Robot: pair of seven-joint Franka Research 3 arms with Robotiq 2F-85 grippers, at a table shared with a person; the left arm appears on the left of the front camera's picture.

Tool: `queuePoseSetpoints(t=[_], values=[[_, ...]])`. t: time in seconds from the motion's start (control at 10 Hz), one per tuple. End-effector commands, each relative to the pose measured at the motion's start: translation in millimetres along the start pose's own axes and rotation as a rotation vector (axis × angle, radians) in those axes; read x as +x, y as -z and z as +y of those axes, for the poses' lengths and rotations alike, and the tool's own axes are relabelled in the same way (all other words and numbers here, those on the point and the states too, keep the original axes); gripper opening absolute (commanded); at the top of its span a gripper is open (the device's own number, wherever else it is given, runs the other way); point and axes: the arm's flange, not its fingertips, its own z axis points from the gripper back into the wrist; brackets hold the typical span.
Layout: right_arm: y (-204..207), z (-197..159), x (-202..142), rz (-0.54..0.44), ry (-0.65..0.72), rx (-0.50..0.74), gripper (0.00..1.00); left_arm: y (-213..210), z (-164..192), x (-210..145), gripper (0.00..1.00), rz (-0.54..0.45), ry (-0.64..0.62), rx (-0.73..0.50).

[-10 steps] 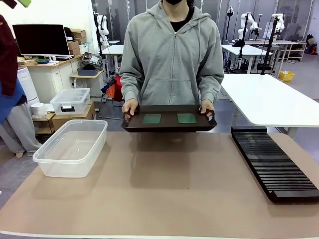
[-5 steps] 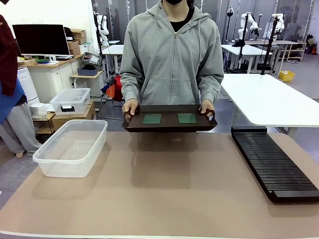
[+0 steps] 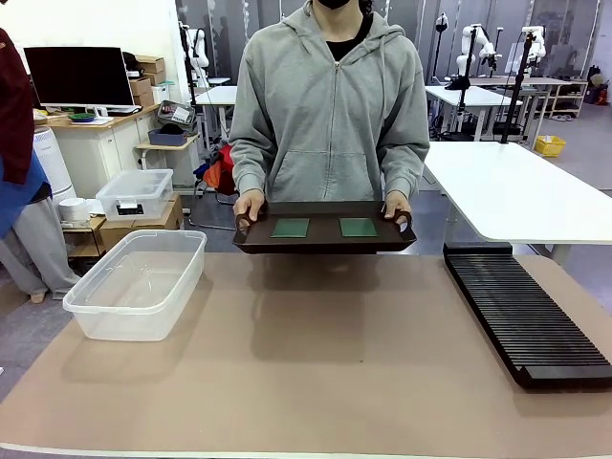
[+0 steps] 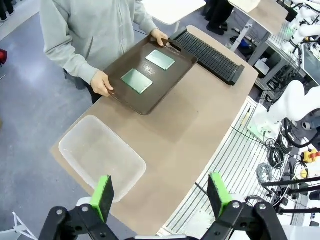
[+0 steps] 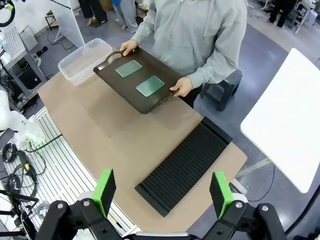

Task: Sort PCBs into racks and boxes based on the side picked up.
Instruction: Pick up the Blank PCB handed by the Human.

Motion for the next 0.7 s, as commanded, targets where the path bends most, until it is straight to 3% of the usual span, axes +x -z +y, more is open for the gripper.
queuePoseSetpoints(t=[0.0,0.6], values=[[-6,-16,4,0.004,-0.023,0.007,1.0,-3,0,-4,1.0,-0.011,0.024,0.002],[-7,-42,10,-0.06,-0.042,0.043,1.0,12,-8,-14,1.0,-0.119,0.051,0.235]])
